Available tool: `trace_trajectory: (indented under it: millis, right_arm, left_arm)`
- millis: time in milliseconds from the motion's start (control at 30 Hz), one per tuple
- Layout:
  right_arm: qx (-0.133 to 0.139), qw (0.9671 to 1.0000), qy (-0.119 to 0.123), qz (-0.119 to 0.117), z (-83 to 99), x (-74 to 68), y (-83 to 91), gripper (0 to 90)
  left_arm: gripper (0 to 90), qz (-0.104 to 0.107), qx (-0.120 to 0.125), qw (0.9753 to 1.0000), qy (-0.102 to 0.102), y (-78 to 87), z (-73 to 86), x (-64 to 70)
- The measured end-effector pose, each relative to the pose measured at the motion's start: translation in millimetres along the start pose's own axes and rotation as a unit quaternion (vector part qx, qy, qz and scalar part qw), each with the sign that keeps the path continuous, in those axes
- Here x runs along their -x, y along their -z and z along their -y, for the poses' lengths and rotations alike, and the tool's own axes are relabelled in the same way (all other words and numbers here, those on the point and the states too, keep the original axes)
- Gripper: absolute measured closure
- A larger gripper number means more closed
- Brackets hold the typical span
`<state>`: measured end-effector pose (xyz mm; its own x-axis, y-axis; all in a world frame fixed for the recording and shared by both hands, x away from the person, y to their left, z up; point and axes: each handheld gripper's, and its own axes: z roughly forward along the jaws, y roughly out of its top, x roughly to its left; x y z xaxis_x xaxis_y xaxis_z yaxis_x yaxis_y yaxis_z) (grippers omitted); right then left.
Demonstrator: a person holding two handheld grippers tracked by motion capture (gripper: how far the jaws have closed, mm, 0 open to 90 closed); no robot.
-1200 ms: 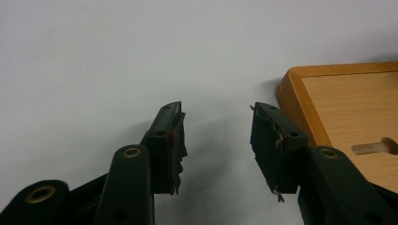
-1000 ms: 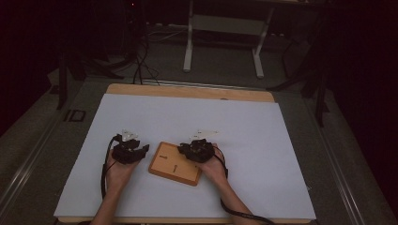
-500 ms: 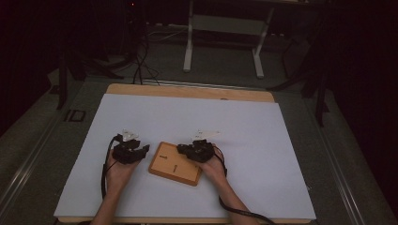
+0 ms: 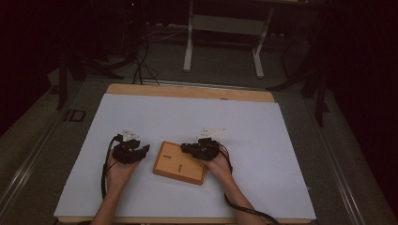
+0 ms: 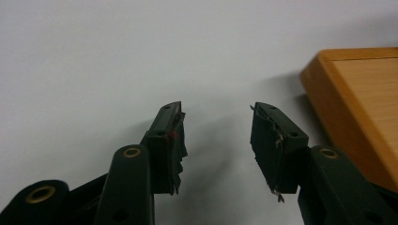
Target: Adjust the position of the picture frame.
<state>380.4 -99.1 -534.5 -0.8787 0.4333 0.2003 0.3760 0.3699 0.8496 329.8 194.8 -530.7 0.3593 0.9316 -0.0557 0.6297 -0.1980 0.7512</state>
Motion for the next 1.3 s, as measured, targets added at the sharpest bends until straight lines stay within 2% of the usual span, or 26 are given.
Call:
trace_trajectory:
  millis: [167,433,633,833,1000,1300]
  right_arm:
    - [-0.002,0.9999,0.011,-0.007,0.3,4.7,9.1,84.5]
    - [-0.015,0.9995,0.025,0.012,0.9,12.6,26.0,84.5]
    - [-0.025,0.9991,0.031,0.012,3.5,18.2,35.2,84.5]
    - [-0.037,0.9983,0.042,0.015,2.8,20.3,36.1,84.5]
    - [-0.05,0.9974,0.051,0.001,2.8,19.8,28.9,84.5]
    - [-0.051,0.9978,0.042,-0.003,3.9,21.6,23.9,84.6]
  left_arm:
    - [54.3,0.0,-0.001,1.0,-0.001,-0.2,-0.1,0.5]
    - [54.2,0.0,-0.003,1.0,-0.001,-0.4,0.0,0.7]
    - [54.1,-0.001,-0.005,1.0,-0.006,-1.4,-0.3,2.6]
    - [54.0,0.005,-0.003,1.0,-0.005,-1.0,-0.5,3.7]
    - [53.9,0.02,0.001,0.9998,-0.005,-0.7,-1.2,8.3]
    - [53.8,0.031,0.001,0.9994,-0.012,-1.1,-1.4,14.3]
